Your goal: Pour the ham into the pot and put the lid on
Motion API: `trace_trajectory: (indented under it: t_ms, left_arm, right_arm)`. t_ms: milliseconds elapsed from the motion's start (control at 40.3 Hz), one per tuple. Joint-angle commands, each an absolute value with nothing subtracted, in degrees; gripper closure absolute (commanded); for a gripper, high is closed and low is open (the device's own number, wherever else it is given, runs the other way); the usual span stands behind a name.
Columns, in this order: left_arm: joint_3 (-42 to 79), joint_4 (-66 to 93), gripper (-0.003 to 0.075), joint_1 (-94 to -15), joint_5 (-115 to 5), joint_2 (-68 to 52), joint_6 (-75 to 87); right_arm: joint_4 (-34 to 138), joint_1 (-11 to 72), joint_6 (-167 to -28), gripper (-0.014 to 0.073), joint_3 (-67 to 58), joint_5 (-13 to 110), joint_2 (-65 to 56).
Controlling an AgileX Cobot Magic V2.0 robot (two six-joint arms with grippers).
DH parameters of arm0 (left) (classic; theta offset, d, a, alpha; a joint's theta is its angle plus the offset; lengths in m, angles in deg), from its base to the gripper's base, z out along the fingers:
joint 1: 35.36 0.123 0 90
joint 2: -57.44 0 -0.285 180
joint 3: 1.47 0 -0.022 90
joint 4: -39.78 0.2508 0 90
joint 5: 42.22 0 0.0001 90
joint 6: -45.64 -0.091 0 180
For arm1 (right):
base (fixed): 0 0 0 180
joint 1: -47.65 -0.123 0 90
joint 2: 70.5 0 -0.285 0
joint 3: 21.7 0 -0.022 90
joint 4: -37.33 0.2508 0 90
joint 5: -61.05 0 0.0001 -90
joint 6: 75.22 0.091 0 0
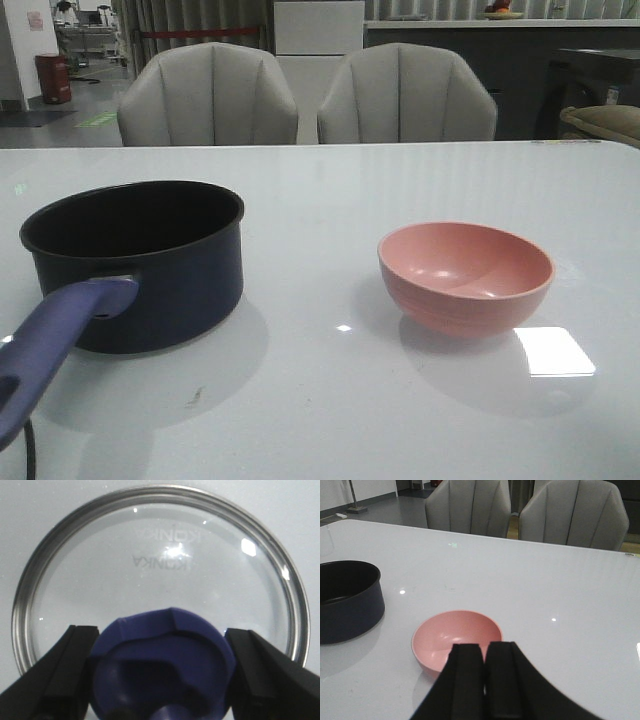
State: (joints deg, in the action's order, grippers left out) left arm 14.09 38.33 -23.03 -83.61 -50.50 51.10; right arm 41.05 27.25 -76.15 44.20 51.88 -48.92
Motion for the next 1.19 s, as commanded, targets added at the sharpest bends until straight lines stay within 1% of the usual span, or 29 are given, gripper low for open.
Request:
trace_trajectory:
  t_ms: [0, 223, 348, 497, 621, 819, 993, 1167]
  left_arm:
    - [12.70, 37.96, 0.0430, -23.18, -82.15, -45.93, 51.32]
    - [12.70, 37.96, 0.0430, -23.31, -82.02, -41.64, 51.32]
    - [11.68, 37.97, 0.0430, -25.39, -82.30, -38.33, 51.11]
    - [6.41, 37.97, 0.0430, -32.43, -86.06, -35.79, 50.58]
    - [0.99, 38.09, 0.0430, -39.70, -90.86, -36.00, 48.95]
    - [-5.94, 38.09, 0.0430, -49.41, -92.94, -38.11, 48.95]
    - [-10.83, 38.09, 0.0430, -54.70, -96.72, -42.26, 48.95]
    - [-14.54, 38.09, 0.0430, -56.88, -101.20, -47.04, 48.95]
  right_arm:
    - [40.92, 27.28, -76.87, 0.0447, 42.65, 57.03, -48.60]
    - [40.92, 27.28, -76.87, 0.0447, 42.65, 57.03, -48.60]
    - [40.92, 27.28, -76.87, 0.0447, 42.65, 57.03, -48.60]
    - [40.92, 27.28, -76.87, 0.0447, 42.65, 57.03, -48.60]
    - [40.92, 27.28, -76.87, 0.0447, 42.65, 57.03, -48.60]
    - [40.92, 27.28, -76.87, 0.0447, 42.65, 57.03, -48.60]
    - [40.92, 27.28, -76.87, 0.0447, 42.65, 57.03, -48.60]
    - [40.92, 27.28, -76.87, 0.0447, 42.65, 57.03, -48.60]
